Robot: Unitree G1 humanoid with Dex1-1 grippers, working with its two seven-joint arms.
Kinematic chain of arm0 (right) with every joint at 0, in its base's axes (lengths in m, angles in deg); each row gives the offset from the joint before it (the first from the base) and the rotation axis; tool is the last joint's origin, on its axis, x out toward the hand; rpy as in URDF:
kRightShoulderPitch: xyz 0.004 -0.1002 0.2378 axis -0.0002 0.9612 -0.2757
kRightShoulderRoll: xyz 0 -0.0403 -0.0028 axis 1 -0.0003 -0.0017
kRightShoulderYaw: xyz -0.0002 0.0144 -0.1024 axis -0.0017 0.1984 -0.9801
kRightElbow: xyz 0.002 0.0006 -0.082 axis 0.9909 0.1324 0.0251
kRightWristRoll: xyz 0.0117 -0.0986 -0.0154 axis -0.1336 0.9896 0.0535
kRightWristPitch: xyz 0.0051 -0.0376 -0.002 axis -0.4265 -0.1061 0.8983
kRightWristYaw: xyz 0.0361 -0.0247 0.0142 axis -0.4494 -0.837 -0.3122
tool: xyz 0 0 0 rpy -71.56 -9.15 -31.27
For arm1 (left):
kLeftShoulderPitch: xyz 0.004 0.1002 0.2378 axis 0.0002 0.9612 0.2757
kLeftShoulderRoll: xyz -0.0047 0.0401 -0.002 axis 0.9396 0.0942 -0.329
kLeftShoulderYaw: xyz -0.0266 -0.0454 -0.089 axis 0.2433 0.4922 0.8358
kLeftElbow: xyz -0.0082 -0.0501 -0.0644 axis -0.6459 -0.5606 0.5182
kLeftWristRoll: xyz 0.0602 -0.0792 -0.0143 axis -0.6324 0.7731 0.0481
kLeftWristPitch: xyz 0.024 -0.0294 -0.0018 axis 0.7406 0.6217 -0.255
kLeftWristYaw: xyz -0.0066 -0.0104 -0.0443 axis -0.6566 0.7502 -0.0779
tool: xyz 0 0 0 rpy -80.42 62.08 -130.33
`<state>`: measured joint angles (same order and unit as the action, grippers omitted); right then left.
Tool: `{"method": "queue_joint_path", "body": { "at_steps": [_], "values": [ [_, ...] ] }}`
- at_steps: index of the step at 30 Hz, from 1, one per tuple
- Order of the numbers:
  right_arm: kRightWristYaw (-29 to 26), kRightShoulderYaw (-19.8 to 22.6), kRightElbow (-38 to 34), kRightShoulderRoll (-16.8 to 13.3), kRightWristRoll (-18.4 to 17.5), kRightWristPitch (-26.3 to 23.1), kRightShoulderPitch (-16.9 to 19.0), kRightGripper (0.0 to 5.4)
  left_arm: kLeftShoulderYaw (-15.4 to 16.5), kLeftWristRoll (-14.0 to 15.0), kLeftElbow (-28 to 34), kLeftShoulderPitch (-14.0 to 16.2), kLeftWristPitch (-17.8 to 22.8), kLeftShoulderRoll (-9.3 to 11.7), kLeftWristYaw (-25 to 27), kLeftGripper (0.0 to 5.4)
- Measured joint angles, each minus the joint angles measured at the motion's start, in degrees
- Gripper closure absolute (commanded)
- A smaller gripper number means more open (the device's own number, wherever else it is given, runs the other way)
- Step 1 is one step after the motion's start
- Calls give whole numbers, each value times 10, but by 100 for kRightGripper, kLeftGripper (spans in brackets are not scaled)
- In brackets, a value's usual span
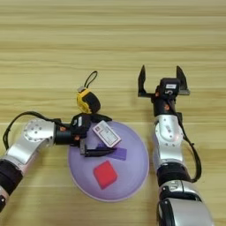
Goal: Move the objects on the table
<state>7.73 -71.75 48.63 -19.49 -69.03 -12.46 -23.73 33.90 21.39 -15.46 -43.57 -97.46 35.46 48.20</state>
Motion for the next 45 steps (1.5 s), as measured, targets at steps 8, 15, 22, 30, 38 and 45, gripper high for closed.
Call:
{"method": "queue_joint_path", "body": {
  "at_steps": [8,15,22,30,38,45],
  "values": [
    [0,-1,-1,0,0,0,5,0,-1,0,1,0,-1,-1,1,51],
    [0,-1,-1,0,0,0,7,0,-1,0,2,0,-7,-3,0,1],
    [0,-1,-1,0,0,0,7,0,-1,0,8,0,-11,-3,-1,1],
    [0,-2,-1,1,0,0,7,0,17,32,111,7,-2,1,-3,1],
    [0,-4,-1,1,0,0,7,0,57,117,317,47,63,28,-28,1],
    [1,-5,-1,1,0,0,7,0,94,160,445,70,115,38,-95,1]
  ]
}}
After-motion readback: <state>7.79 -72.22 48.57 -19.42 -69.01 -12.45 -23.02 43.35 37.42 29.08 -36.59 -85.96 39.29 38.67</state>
